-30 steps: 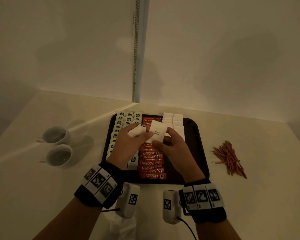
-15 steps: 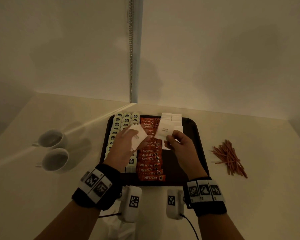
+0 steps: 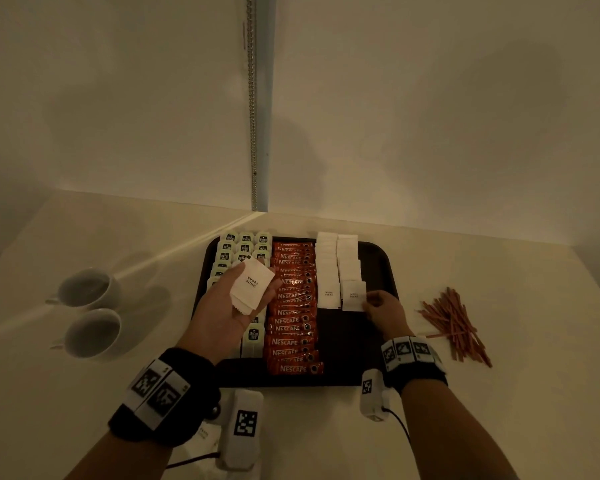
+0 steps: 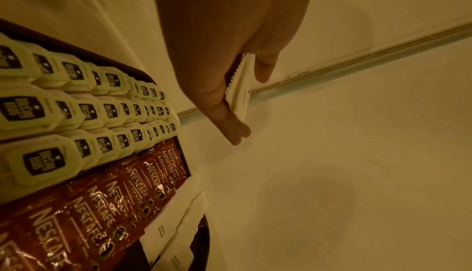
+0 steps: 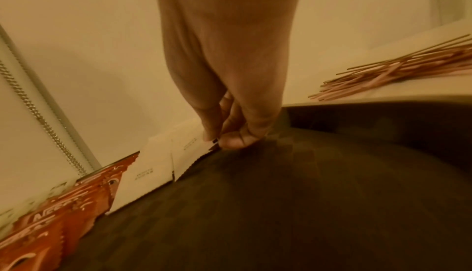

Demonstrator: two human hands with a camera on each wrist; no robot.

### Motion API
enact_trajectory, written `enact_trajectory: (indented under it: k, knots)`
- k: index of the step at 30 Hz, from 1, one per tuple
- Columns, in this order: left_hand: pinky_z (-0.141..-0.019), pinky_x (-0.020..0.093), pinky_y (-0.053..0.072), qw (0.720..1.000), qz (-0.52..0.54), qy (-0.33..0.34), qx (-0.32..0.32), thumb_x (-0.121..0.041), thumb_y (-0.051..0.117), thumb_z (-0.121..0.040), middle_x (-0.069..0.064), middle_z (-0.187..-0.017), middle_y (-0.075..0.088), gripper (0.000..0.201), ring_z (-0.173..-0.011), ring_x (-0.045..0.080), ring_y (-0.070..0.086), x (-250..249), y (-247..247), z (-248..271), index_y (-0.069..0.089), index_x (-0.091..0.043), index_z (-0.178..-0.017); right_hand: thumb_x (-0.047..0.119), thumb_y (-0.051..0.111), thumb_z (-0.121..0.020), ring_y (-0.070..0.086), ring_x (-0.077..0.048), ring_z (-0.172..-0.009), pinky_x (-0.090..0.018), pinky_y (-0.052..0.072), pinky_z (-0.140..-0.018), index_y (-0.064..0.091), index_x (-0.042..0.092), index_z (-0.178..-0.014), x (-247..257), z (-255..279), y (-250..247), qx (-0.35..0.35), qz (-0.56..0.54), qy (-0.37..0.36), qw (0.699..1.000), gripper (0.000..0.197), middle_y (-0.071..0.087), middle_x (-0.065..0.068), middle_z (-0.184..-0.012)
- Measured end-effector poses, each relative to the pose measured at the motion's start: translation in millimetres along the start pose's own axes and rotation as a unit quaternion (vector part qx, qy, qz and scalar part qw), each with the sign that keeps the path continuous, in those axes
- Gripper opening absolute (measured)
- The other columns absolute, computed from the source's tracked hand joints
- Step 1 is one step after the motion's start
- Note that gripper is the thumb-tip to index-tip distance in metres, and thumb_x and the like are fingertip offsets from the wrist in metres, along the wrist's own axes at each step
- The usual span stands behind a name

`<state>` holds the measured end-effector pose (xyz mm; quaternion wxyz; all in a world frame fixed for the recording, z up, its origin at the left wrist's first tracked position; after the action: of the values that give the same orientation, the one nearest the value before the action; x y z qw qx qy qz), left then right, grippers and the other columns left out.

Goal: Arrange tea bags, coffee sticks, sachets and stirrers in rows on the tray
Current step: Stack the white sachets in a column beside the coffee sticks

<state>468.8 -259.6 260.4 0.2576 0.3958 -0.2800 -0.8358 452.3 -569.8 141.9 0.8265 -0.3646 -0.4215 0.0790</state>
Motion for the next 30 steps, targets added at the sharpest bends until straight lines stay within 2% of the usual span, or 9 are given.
enact_trajectory:
  k: [4,11,13,15,19,21,23,27,30]
  knots:
    - [-0.063,0.031,0.060,1.000,0.003,-0.001,-0.004,-0.024,0.048,-0.097,0.021,-0.098,0.071,0.030,-0.085,0.033,0.070,0,-2,-3,0.059,-0.002,-0.115,0.013,0.063,-0.086,0.059,-0.024,-0.102,-0.035,0.047,-0.091,0.063,0.010,-0.107,4,-5,-4,-0.022,0.023,0.002,0.999,0.022,0.064,-0.009,-0.111]
    - [-0.075,0.041,0.056,0.999,0.046,-0.016,0.012,-0.011,0.039,-0.096,0.025,-0.091,0.071,0.024,-0.082,0.038,0.070,2,2,-1,0.055,-0.002,-0.111,0.011,0.067,-0.083,0.056,-0.027,-0.106,-0.030,0.043,-0.088,0.063,0.003,-0.104,12,-2,-10,-0.070,0.055,0.001,0.996,0.023,0.063,-0.014,-0.111]
    - [-0.076,0.043,0.055,1.000,0.029,-0.008,0.001,-0.007,0.039,-0.097,0.023,-0.084,0.072,0.018,-0.088,0.039,0.067,2,2,0,0.055,-0.004,-0.105,0.012,0.067,-0.083,0.056,-0.028,-0.104,-0.029,0.042,-0.085,0.061,0.002,-0.104,15,0,-13,-0.080,0.056,-0.001,0.995,0.023,0.063,-0.015,-0.110]
    - [-0.077,0.044,0.055,1.000,0.012,-0.001,-0.006,-0.006,0.042,-0.097,0.023,-0.091,0.071,0.016,-0.097,0.039,0.063,2,2,-1,0.055,-0.006,-0.106,0.017,0.066,-0.085,0.058,-0.026,-0.099,-0.028,0.044,-0.080,0.059,0.004,-0.105,29,7,-15,-0.090,0.020,-0.023,0.995,0.025,0.063,-0.014,-0.108]
    - [-0.084,0.041,0.056,0.997,-0.066,0.027,-0.009,-0.005,0.047,-0.096,0.017,-0.108,0.067,0.019,-0.103,0.032,0.064,-1,1,-6,0.058,-0.010,-0.110,0.028,0.057,-0.091,0.060,-0.013,-0.091,-0.021,0.050,-0.073,0.060,0.017,-0.103,114,53,1,0.031,-0.115,-0.169,0.978,0.016,0.063,0.004,-0.099]
    - [-0.076,0.036,0.057,0.991,-0.127,0.044,-0.011,-0.007,0.050,-0.095,0.011,-0.104,0.068,0.021,-0.098,0.026,0.065,-4,3,-5,0.059,-0.011,-0.113,0.033,0.053,-0.093,0.062,-0.011,-0.090,-0.020,0.051,-0.072,0.062,0.022,-0.102,162,88,13,0.128,-0.146,-0.249,0.949,0.017,0.065,0.006,-0.098]
    - [-0.065,0.028,0.054,0.982,-0.177,0.059,-0.010,-0.008,0.052,-0.094,0.009,-0.102,0.067,0.024,-0.092,0.021,0.064,-5,6,-3,0.058,-0.011,-0.118,0.038,0.052,-0.093,0.063,-0.010,-0.094,-0.024,0.052,-0.080,0.064,0.023,-0.104,192,109,23,0.180,-0.121,-0.299,0.929,0.022,0.067,0.005,-0.100]
    - [-0.057,0.023,0.053,0.979,-0.189,0.074,-0.013,-0.008,0.052,-0.094,0.010,-0.107,0.065,0.026,-0.093,0.019,0.063,-8,9,1,0.056,-0.012,-0.120,0.034,0.058,-0.091,0.063,-0.010,-0.090,-0.030,0.052,-0.083,0.069,0.018,-0.103,209,120,23,0.152,-0.064,-0.339,0.926,0.023,0.069,0.005,-0.094]
    - [-0.070,0.028,0.058,0.985,-0.150,0.078,0.005,-0.009,0.054,-0.093,0.010,-0.108,0.067,0.021,-0.097,0.020,0.065,-11,11,5,0.061,-0.013,-0.112,0.026,0.059,-0.091,0.063,-0.009,-0.079,-0.029,0.052,-0.072,0.067,0.016,-0.097,202,119,15,0.159,-0.150,-0.294,0.930,0.014,0.067,0.004,-0.086]
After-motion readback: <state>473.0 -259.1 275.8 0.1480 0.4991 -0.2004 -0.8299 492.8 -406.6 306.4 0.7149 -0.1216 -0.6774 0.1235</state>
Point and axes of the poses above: each hand's wrist, its own z-axis away from the middle knuckle, its own y-axis out of the palm, x = y × z, the point moved 9 cm from there along -z, towards the middle knuckle
